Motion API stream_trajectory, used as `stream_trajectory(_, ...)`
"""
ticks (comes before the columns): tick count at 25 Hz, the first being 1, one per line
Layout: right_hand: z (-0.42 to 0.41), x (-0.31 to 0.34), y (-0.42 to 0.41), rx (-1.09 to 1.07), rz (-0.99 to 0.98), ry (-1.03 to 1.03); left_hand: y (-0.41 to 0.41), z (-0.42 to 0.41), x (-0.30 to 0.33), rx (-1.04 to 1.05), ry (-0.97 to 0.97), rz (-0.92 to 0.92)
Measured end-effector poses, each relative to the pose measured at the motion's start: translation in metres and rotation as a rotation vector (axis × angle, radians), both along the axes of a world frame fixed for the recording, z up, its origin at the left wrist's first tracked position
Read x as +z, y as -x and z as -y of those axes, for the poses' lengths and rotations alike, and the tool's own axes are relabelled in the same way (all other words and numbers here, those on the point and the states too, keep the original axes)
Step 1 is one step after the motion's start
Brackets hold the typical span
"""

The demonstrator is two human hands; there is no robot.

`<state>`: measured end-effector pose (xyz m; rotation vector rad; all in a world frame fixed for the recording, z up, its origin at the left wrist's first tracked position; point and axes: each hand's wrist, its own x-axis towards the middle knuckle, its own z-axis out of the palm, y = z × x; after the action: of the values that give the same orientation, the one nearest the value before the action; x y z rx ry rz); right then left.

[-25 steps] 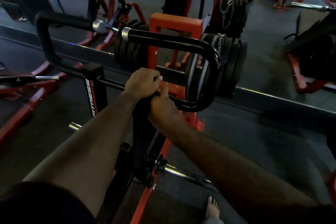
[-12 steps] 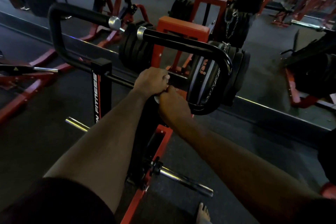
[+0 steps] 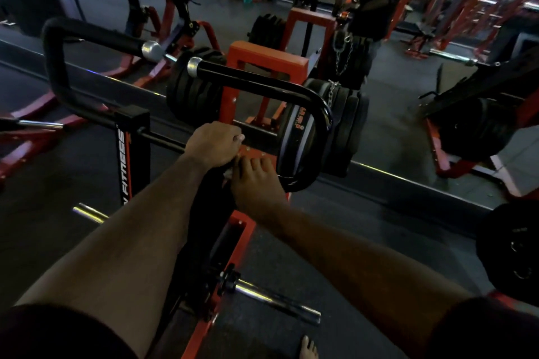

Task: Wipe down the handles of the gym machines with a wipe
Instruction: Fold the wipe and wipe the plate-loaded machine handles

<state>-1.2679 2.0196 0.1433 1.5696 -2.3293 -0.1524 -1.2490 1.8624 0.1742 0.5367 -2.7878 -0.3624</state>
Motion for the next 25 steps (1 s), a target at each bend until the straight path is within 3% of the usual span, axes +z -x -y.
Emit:
stream_trajectory(6, -0.118, 0.032, 0.058, 0.301, -0.532, -0.041, -0.002, -0.011, -0.003, -0.164, 0.517, 0.104)
stream_trajectory(10, -0.129, 0.093, 0.125, 0.584, -0.753, 0.107, -0.006, -0.022, 0.001, -0.135, 0.566, 0.201)
stream_trajectory(13, -0.12, 0.104, 0.146, 0.638, -0.661, 0.289, -0.002, -0.049, 0.006, -0.079, 0.323, 0.163)
stream_trajectory(15, -0.122, 0.064, 0.136, 0.622, -0.548, 0.332, 0.004, -0.078, 0.01, -0.08, 0.072, 0.184)
stream_trajectory(17, -0.13, 0.021, 0.123, 0.654, -0.5, 0.264, 0.008, -0.099, 0.006, -0.054, -0.043, 0.172)
stream_trajectory(19, -0.132, 0.02, 0.125, 0.687, -0.507, 0.23, 0.008, -0.103, -0.001, -0.017, 0.036, 0.151)
stream_trajectory(22, -0.117, 0.065, 0.142, 0.627, -0.493, 0.391, 0.009, -0.104, -0.008, 0.004, 0.123, 0.147)
stream_trajectory(23, -0.109, 0.079, 0.147, 0.584, -0.432, 0.46, 0.01, -0.105, -0.009, 0.014, 0.115, 0.113)
stream_trajectory(25, -0.092, 0.09, 0.141, 0.419, -0.092, 0.665, 0.012, -0.108, -0.007, 0.018, 0.134, 0.089)
